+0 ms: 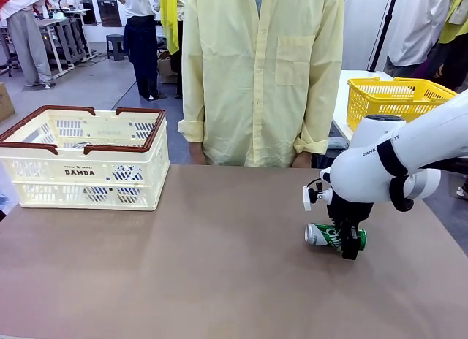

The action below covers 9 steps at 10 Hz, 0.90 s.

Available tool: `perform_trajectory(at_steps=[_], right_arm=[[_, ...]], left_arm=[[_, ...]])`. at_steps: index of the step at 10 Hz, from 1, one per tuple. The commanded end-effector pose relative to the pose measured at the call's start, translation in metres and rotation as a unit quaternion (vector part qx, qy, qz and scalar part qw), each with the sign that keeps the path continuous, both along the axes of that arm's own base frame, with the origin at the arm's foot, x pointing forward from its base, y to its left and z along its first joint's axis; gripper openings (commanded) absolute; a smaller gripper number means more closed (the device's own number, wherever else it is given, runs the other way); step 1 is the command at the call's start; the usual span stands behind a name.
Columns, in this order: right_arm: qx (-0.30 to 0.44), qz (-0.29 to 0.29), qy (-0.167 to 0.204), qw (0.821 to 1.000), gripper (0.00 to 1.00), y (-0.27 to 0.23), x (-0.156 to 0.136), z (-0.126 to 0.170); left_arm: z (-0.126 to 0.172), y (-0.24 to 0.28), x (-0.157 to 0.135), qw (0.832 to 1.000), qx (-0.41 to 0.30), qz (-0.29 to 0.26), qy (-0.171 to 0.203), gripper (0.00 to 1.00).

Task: Place the drinks into the Shopping basket.
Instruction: Pick up one drink and place it into the Shopping basket.

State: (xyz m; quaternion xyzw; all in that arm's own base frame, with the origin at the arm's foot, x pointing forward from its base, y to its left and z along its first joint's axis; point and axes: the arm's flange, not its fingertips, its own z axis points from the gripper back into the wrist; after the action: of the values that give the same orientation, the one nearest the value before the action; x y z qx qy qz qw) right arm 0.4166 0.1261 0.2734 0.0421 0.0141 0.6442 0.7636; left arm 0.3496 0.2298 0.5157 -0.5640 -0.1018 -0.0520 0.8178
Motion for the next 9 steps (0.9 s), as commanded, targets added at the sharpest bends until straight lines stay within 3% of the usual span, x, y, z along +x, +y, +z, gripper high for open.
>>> perform_trajectory(at_steps=[1,3,4,5,6,7,9], right_arm=[[0.006,-0.012,-0.006,1.0,0.0,0.001,0.004,0.017],[0.051,-0.1,0.018,0.994,0.0,-0.003,-0.01,0.058],[0.093,-0.147,0.01,0.985,0.0,-0.003,-0.026,0.085],[0.114,-0.227,-0.011,0.967,0.0,-0.004,-0.04,0.105],[0.122,-0.254,-0.06,0.958,0.0,-0.005,-0.051,0.117],[0.086,-0.144,0.02,0.986,0.0,-0.003,-0.018,0.079],[0.086,-0.144,0.02,0.986,0.0,-0.003,-0.018,0.079]], left_arm=[[0.001,-0.002,-0.002,1.0,-0.002,0.003,0.006,1.0],[0.001,-0.002,-0.002,1.0,-0.002,0.003,0.006,1.0],[0.001,-0.002,-0.002,1.0,-0.002,0.003,0.006,1.0],[0.001,-0.002,-0.002,1.0,-0.002,0.003,0.006,1.0],[0.001,-0.002,-0.002,1.0,-0.002,0.003,0.006,1.0],[0.001,-0.002,-0.002,1.0,-0.002,0.003,0.006,1.0],[0.001,-0.002,-0.002,1.0,-0.002,0.003,0.006,1.0]])
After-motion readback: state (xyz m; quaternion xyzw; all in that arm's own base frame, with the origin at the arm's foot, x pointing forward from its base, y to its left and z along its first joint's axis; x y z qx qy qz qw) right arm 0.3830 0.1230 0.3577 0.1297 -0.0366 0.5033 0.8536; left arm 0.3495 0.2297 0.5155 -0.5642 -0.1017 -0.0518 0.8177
